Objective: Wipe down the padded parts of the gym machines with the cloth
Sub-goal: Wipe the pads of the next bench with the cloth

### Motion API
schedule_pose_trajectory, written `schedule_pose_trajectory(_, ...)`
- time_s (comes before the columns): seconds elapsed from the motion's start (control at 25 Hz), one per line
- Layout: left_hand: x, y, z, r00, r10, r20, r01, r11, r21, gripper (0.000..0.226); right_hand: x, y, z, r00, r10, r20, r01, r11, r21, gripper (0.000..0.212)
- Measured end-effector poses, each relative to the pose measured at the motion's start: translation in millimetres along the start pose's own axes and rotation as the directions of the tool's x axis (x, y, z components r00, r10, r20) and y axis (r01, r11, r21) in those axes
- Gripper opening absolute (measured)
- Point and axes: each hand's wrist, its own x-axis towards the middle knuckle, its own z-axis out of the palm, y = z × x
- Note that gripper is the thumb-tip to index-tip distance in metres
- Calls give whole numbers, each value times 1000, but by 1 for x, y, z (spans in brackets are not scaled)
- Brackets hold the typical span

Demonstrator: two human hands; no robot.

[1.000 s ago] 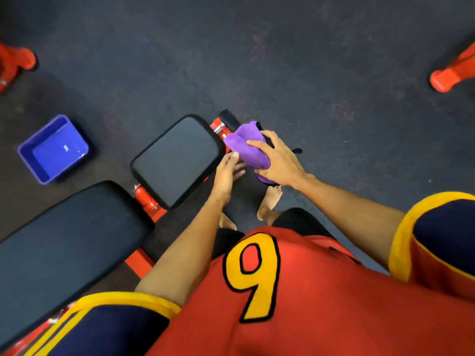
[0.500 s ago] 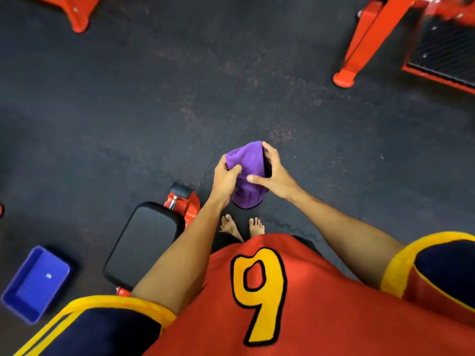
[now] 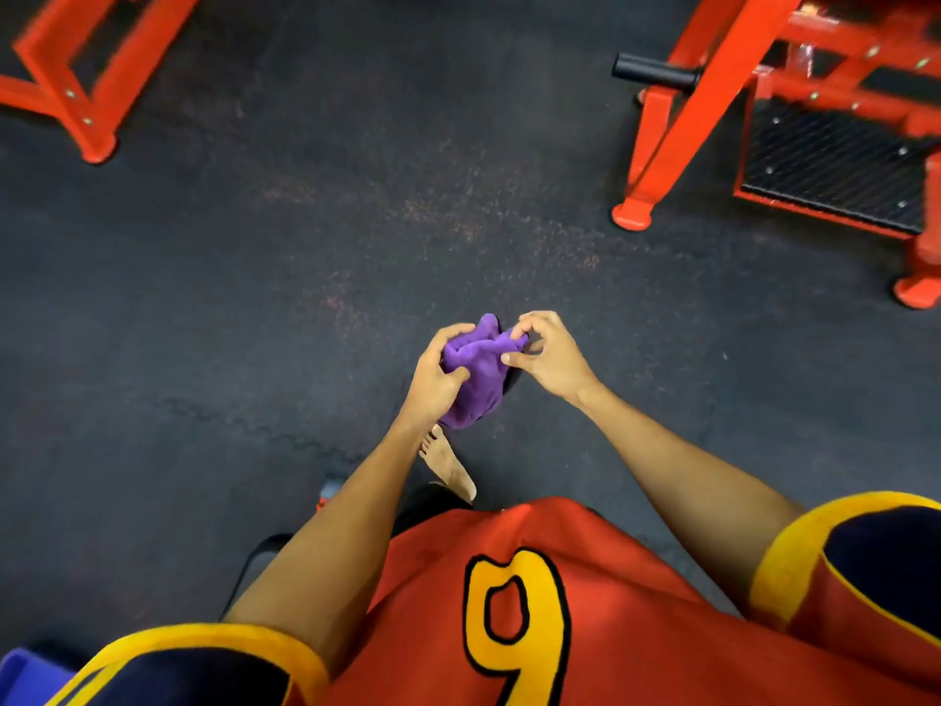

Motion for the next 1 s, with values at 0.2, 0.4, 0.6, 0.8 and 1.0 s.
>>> schedule_pose_trajectory(0.2,67,8,-56,997,83,-9,-83,996,27,45,80,-31,7,997,53,56,-55,998,29,36)
schedule_pose_trajectory(0.4,131,32,-105,993,115,-4,-115,993,-14,37,158,-71,20,991,44,127,-40,999,-32,43)
schedule_pose_trajectory(0.6,223,50,-147,986,162,35,-162,987,-16,40,265,-110,19,961,51,271,-31,997,-77,83)
schedule_pose_trajectory(0.8,339,66,-175,992,104,65,-113,982,153,47,384,-130,2,944,203,260,-171,975,-142,24)
schedule_pose_trajectory(1.0,431,91,-196,989,145,-3,-133,917,376,47,473,-151,-15,968,174,181,-154,981,-119,28)
